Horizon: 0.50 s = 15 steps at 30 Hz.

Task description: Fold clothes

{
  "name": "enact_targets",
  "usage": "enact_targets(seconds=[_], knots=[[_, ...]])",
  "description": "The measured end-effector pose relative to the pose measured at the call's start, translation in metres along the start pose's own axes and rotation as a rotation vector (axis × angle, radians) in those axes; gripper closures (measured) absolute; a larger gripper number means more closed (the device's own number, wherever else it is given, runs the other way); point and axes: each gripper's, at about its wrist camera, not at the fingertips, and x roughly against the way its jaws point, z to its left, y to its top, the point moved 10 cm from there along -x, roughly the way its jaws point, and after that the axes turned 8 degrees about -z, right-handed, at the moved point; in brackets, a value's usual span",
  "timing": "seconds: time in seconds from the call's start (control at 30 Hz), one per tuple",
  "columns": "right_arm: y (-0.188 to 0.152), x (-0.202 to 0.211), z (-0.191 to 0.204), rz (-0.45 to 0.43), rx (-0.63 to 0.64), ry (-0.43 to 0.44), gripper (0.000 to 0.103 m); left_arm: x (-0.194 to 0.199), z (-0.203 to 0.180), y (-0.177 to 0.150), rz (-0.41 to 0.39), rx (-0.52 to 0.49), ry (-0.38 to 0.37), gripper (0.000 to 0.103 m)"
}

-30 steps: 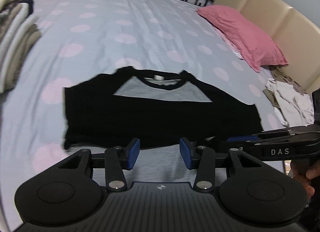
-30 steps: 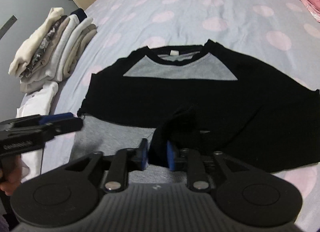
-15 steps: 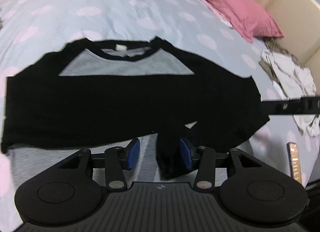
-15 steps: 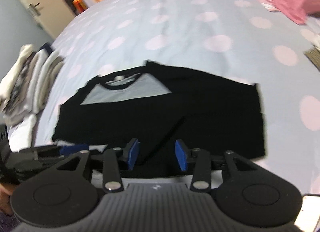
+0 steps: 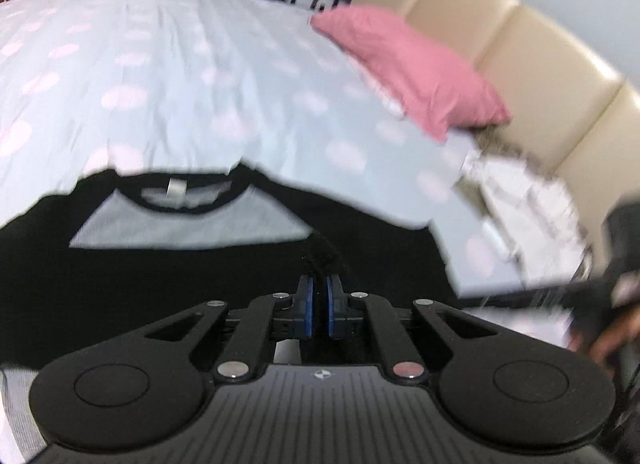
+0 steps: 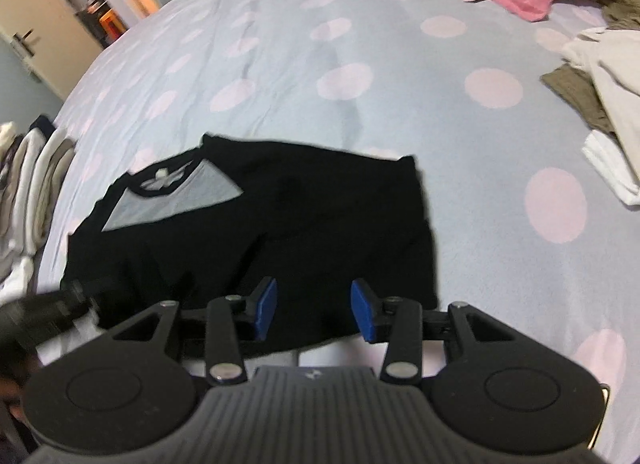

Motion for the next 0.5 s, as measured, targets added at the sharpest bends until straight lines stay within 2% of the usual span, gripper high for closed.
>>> enact_targets(seconds=[0.17,0.37,0.5], knots=[[-0.027,-0.003,0.038,0.046,0.097,0.062,0.058,0.013,-0.012,0.032,-0.055,0.052,-0.027,0.098],[-0.046,-0.01,0.086,0.053,0.241,0.136,0.065,0.019,-0.018,0.046,-0.09,0.051,-0.041,0.099],[-0.031,-0.027,0.093,-0.017,0.243,0.117,0.065,0.031,-0.014,0.057,-0.126,0.066,-0.046,0.099]])
